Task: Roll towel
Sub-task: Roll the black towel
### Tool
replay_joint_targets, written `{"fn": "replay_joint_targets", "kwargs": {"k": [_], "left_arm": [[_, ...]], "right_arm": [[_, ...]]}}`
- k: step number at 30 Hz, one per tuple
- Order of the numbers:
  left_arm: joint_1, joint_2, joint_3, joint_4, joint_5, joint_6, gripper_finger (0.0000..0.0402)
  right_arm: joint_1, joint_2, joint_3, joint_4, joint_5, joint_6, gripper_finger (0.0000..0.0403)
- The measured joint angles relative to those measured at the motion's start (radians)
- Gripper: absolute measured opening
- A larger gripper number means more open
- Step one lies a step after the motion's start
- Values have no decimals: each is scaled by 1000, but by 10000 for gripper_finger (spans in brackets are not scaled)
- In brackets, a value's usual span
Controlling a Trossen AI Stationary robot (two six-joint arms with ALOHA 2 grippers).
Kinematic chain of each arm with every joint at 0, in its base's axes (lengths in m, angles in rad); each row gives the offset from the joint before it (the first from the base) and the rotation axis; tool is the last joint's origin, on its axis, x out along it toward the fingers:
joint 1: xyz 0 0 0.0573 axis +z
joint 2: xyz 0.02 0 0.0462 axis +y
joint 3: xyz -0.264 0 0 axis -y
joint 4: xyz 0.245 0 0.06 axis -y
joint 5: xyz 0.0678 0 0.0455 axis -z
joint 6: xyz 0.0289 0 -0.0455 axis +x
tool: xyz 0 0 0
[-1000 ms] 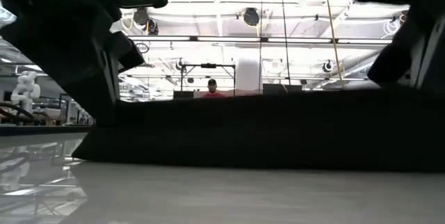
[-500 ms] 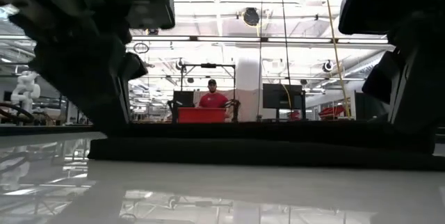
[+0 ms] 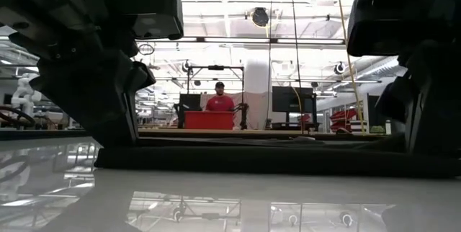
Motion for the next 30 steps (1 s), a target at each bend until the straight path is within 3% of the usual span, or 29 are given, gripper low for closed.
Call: {"fn": "replay_joint_targets", "kwargs": {"k": [3, 11, 16, 23, 30], "left_arm": [[-8, 1, -1, -5, -30, 11, 31], [-17, 2, 0, -38, -122, 19, 144], [-27, -6, 21, -99, -152, 39, 192], [-55, -45, 37, -230, -209, 47, 208], [-125, -49, 66, -117, -272, 216, 208]], "right_arm": [[1, 0, 0, -2, 10, 0, 22], [1, 1, 0, -14, 15, 6, 31], [0, 1, 0, -14, 15, 7, 31], [0, 1, -2, -15, 15, 8, 31], [0, 2, -2, -12, 16, 7, 32]]}}
